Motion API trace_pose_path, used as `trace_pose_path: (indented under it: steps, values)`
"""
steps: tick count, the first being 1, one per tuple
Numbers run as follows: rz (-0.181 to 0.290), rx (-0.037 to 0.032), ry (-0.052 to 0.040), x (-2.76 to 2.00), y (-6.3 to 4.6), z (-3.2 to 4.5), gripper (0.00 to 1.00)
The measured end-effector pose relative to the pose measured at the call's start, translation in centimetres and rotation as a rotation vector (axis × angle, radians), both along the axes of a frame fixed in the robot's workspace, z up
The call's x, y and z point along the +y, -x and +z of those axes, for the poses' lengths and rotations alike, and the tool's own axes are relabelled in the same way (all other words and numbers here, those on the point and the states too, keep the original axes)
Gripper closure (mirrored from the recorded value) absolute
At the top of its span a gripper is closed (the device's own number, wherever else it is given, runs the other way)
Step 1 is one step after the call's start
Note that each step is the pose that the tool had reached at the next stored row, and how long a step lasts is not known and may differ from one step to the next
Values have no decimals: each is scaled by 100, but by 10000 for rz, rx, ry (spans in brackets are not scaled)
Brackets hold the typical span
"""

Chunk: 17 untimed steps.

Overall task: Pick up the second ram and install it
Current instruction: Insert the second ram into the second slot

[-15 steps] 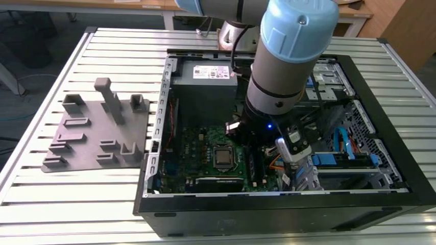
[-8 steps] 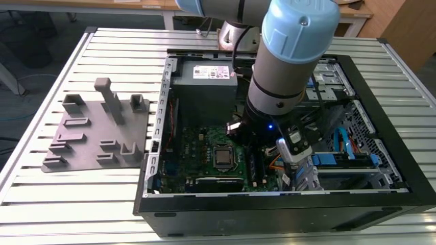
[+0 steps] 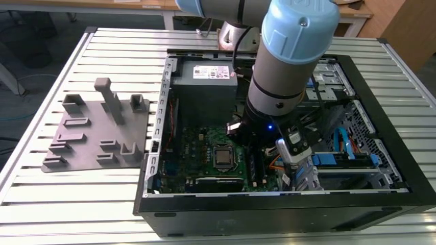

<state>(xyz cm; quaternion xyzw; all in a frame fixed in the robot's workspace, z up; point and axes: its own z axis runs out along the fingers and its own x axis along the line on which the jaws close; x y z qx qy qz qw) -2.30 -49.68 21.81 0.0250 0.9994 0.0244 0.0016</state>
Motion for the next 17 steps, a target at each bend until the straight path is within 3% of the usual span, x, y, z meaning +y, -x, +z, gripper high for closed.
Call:
trace_pose_path:
  steps: [7, 17]
  values:
    - [-4, 1, 37, 4, -2, -20, 89]
    - [3, 1, 39, 61, -3, -52, 89]
